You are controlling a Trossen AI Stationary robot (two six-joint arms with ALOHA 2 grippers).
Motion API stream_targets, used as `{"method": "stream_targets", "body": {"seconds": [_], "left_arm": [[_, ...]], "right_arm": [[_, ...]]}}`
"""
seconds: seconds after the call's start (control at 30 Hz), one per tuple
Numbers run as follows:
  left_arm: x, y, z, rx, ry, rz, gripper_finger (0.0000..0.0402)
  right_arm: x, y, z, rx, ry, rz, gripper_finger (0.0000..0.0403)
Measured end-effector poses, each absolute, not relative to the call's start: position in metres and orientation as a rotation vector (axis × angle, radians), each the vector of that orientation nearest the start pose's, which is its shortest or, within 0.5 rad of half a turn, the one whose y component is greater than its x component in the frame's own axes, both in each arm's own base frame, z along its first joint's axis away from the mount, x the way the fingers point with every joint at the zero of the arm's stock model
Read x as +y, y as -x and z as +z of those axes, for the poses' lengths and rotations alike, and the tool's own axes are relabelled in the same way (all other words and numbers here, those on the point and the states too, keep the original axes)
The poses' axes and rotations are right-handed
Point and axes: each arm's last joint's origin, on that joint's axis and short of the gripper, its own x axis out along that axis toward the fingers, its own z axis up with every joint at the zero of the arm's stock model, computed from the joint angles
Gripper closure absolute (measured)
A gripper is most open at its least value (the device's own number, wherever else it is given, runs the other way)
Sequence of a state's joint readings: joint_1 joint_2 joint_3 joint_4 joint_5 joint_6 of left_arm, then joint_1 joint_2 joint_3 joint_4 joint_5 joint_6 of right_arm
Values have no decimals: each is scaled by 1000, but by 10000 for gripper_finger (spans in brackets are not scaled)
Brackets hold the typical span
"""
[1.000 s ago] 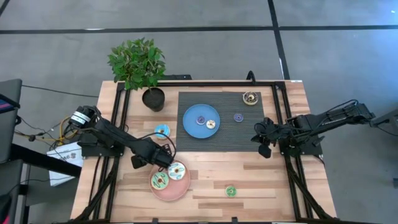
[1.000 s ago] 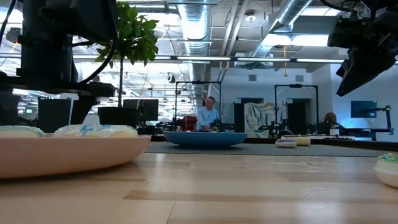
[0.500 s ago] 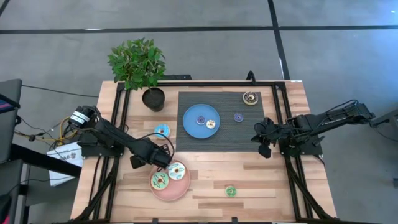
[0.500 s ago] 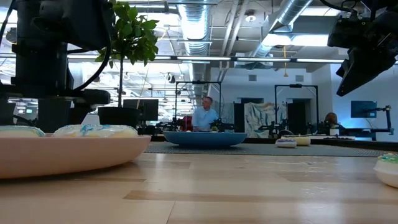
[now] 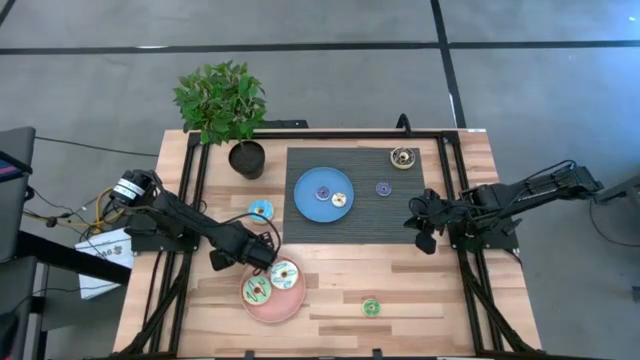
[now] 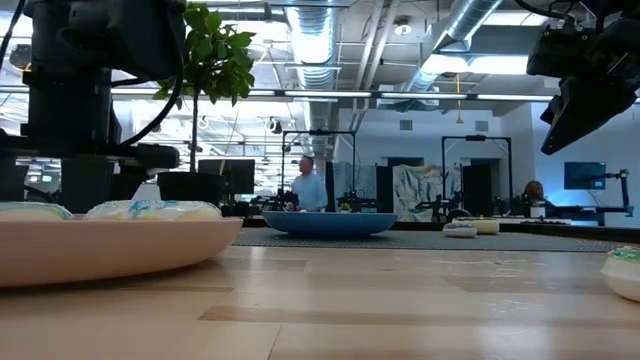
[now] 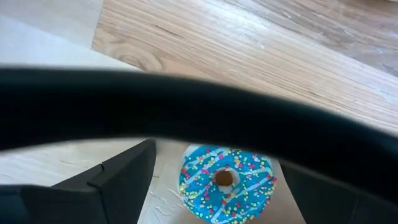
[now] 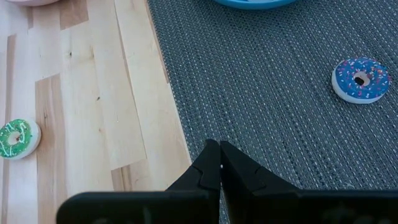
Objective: Pick & Place donuts
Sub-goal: Put the small blue donut on the blue plate
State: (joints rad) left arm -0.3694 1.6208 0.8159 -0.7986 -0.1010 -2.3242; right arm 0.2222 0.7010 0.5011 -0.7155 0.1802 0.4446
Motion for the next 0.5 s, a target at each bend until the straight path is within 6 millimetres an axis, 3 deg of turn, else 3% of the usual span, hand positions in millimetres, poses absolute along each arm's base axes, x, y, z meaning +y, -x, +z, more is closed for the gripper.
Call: {"method": "stream_targets", "body": {"seconds": [0.5], "left_arm": [[-87, -232, 138, 924, 1443, 1479, 144]], "right_arm": [[23, -127, 208, 884, -231, -160, 403]]}}
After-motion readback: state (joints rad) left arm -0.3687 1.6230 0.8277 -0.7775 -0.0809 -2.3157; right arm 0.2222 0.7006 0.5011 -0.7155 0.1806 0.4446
